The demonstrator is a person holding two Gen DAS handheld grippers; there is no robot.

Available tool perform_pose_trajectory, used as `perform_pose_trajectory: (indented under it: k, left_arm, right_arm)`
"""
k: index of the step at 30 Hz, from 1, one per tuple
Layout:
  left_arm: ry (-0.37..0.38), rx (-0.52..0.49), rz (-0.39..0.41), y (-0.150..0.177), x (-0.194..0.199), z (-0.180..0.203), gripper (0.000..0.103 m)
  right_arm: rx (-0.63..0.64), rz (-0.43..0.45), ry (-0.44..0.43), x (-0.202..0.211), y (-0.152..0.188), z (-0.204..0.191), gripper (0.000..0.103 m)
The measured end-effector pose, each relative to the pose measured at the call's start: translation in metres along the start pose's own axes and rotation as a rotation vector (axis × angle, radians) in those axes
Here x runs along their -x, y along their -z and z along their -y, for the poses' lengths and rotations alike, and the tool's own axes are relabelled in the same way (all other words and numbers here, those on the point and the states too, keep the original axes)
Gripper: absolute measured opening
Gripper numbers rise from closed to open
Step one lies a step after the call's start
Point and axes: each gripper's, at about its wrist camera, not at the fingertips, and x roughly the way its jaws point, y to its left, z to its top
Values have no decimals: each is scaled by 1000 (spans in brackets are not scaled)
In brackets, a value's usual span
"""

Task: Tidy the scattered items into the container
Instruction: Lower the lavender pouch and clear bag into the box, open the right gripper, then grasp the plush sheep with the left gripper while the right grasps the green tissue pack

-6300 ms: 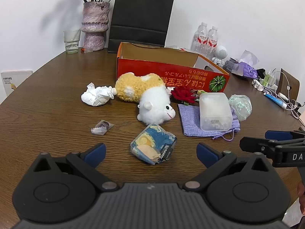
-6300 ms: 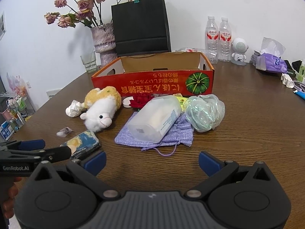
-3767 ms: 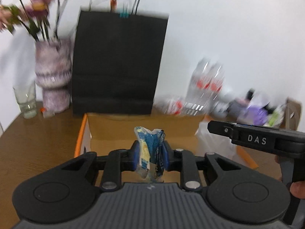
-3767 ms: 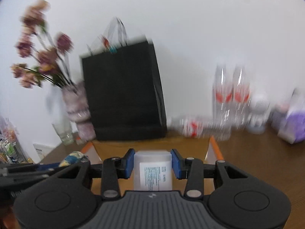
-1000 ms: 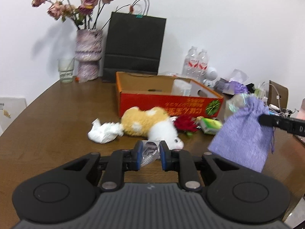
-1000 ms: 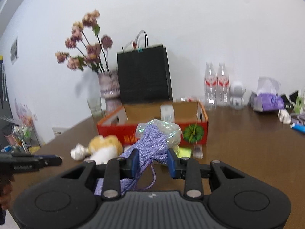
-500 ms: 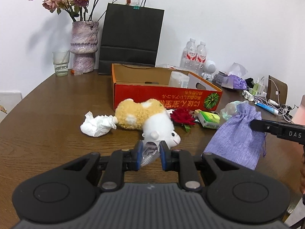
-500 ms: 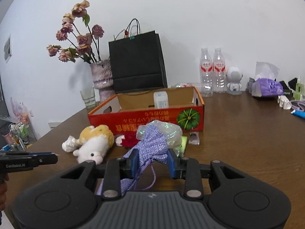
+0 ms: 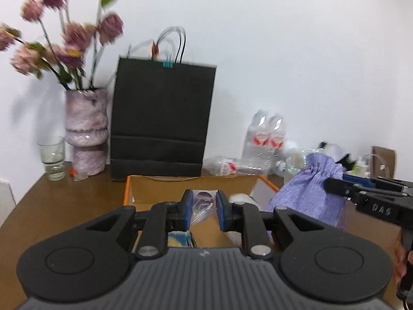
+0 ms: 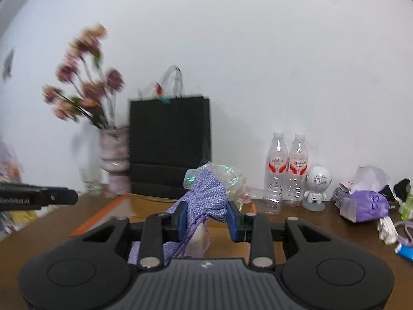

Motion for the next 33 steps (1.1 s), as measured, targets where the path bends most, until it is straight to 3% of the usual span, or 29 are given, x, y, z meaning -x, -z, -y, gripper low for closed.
perform_pose_trajectory:
  k: [2, 4, 5, 6, 7, 8, 10, 12, 17, 20, 21, 22, 28, 33]
  left_arm:
    - [-35, -1, -62, -3, -43, -1, 21]
    - [-56, -3, -124, 1, -79, -5, 28]
    - [-63, -6, -151, 4, -94, -7, 50]
    - [-77, -5, -172, 7, -106, -10, 77]
    - [-96, -3, -185, 10, -115, -13, 86]
    - [-111, -2, -186, 12, -119, -16, 89]
    - [-114, 1, -173, 12, -119, -21, 92]
    - [-127, 9, -145, 10, -108, -24, 103]
    - [-127, -8, -73, 20, -41, -20, 103]
    - [-106, -39, -62, 38, 1, -15, 103]
    - [-101, -49, -62, 47, 15, -14, 103]
    - [-100, -55, -68, 57, 26, -12, 103]
    - [-95, 21, -175, 117, 72, -10, 103]
    - [-83, 32, -203, 131, 78, 2, 103]
  right_arm:
    - [1, -68, 9, -46, -2, 11, 30]
    - [-12, -140, 2, -87, 2, 23, 31]
    - [-13, -175, -16, -104, 6, 28, 32]
    - [-14, -205, -41, -119, 10, 30, 38]
    - [-16, -228, -62, -131, 13, 32, 47]
    - [-19, -249, -76, -141, 15, 33, 55]
    - [-41, -274, -65, -153, 17, 35, 87]
    - [-55, -242, -63, -148, 16, 38, 89]
    - [-167, -186, -126, -98, 17, 47, 90]
    - [-150, -162, -142, -51, 32, 38, 92]
    - [-137, -163, -143, -37, 37, 33, 97]
    - [-123, -166, -139, -22, 45, 29, 101]
    - [-124, -228, -76, 49, 101, 0, 101]
    - [-139, -309, -44, 61, 131, -17, 101]
